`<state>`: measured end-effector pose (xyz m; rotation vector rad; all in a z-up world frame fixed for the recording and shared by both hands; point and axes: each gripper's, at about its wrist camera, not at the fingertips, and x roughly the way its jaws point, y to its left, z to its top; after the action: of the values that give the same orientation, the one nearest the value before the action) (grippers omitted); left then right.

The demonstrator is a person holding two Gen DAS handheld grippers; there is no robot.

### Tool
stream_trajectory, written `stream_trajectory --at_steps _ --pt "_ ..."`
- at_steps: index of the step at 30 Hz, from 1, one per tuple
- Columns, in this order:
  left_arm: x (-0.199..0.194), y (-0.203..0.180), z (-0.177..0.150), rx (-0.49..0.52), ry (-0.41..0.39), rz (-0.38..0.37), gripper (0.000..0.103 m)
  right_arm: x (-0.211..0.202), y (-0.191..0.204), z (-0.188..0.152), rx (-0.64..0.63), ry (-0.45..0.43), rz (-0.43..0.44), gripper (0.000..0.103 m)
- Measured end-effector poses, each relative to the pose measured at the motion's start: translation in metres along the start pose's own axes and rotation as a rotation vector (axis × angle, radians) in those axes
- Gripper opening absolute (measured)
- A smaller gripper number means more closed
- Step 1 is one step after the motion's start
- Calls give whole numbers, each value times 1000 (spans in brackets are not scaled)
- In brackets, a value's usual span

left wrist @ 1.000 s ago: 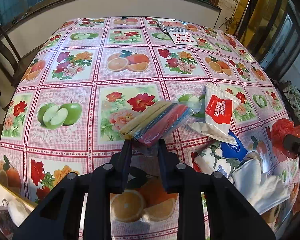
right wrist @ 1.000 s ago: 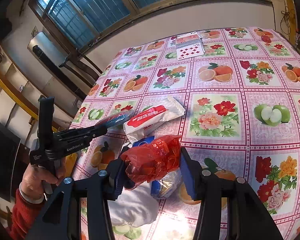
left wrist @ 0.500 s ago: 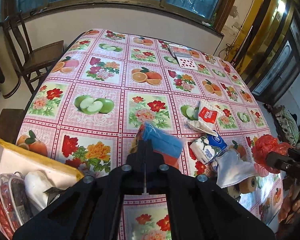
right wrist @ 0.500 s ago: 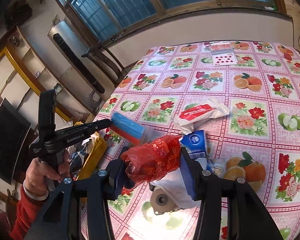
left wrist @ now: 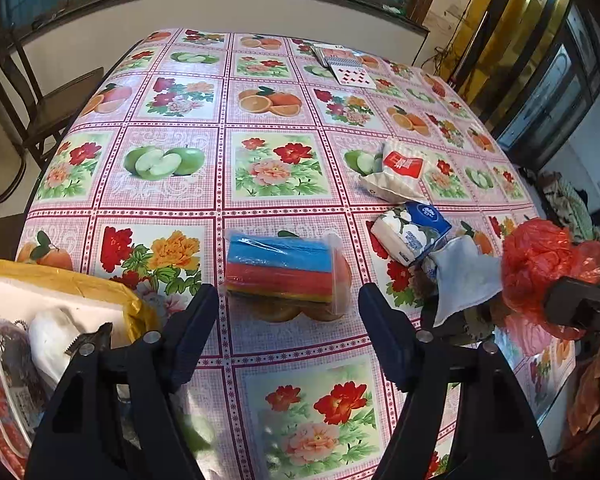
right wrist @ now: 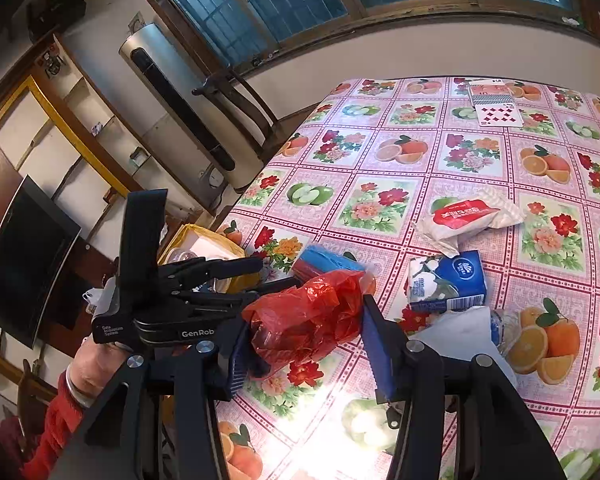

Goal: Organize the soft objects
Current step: 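Lift the sponge pack with left tool while right tool carries the red mesh bag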

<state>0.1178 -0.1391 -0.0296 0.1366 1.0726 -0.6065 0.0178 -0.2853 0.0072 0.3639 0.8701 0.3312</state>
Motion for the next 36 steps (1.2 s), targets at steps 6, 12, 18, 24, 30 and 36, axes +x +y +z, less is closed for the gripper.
stream_trajectory --at_steps 6,12,18,24,30,36 --pt "44 -12 10 -33 124 88 82 -11 -24 4 53 -19 17 52" --pt "67 -23 11 -44 143 136 84 -16 -37 0 70 -20 25 52" --pt "67 -25 1 13 153 156 41 -18 -39 -4 76 -23 38 52" --pt "48 -16 -4 -32 117 107 27 -20 -29 -7 65 -24 40 52" --pt "28 -5 -8 -78 71 74 22 -19 -14 -9 49 -20 33 52" --pt "-14 5 -11 -101 -7 38 16 -18 9 -7 12 -20 37 52"
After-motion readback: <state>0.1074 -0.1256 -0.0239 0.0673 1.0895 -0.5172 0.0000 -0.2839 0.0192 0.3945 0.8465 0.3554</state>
